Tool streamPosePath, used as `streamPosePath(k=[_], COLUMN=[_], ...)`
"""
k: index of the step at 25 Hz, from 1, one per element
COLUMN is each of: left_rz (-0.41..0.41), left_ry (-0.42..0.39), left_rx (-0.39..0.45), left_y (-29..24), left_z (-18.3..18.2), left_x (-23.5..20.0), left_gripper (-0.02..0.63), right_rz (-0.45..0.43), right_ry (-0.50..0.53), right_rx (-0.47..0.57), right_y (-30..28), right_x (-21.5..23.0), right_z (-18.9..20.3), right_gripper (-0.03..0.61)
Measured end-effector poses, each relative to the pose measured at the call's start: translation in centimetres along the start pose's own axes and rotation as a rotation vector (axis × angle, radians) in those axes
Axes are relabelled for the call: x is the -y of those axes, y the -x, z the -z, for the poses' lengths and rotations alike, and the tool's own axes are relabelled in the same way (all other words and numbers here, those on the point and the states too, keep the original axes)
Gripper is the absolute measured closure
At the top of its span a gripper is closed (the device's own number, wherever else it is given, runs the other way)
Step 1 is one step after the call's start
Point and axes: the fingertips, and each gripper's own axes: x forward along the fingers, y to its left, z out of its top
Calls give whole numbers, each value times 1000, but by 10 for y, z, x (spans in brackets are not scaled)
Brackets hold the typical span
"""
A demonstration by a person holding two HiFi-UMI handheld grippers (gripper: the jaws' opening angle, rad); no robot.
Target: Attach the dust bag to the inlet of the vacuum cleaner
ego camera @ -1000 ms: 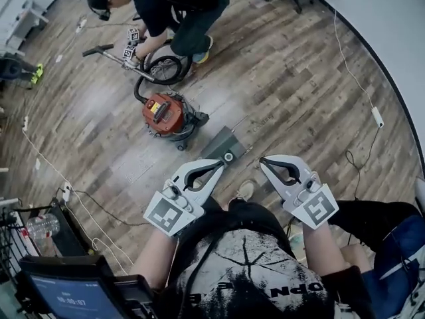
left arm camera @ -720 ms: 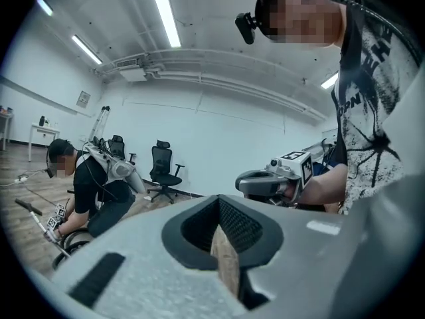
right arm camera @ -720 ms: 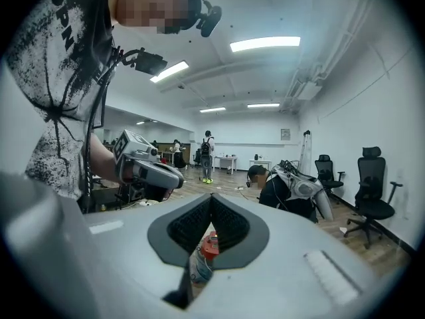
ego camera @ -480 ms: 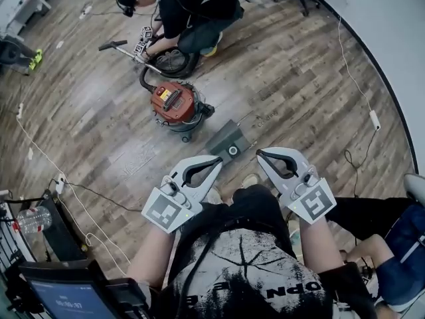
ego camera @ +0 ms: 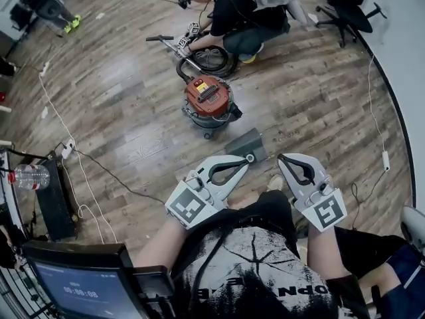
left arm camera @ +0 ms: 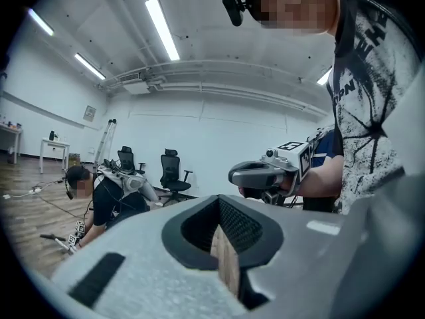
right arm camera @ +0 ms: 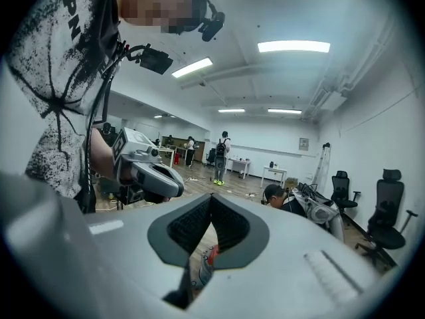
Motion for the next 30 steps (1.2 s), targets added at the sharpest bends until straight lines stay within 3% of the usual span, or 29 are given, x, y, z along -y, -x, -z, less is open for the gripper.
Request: streamPosePath(k=[5,8,14,21,23,25,27,30], left_rz=[-80,-153,-286,-398,-415,-411,-386,-315], left_ry=[2,43,64,60,79,99,99,136], left_rx=[15,34,142,134,129,133,135,122], left_y=[-2,-19,-86,-134,-140,-144,-146,-139], left_z=[-5,-12,-44,-59,-57,-56,-54,-44], left_x=[-12,-17,-3,-8,-8,-11,-16,-16], left_gripper=[614,614,614,614,614,614,614,614], right_rz=[-101,-176,-290,-402,-422,-458,-467,-434], right_ry=[17,29,65,36,40,140,217,218], right_rx=[14,25,66,80,36,-93,-176,-240], right_y=[-15,-16,24,58,66,73,74,72], right_x=[15,34,77,121,124,130,136,129], right_z=[-1,-3,-4,6,18,43,60,76], right_gripper=[574,574,574,574,574,574,574,574])
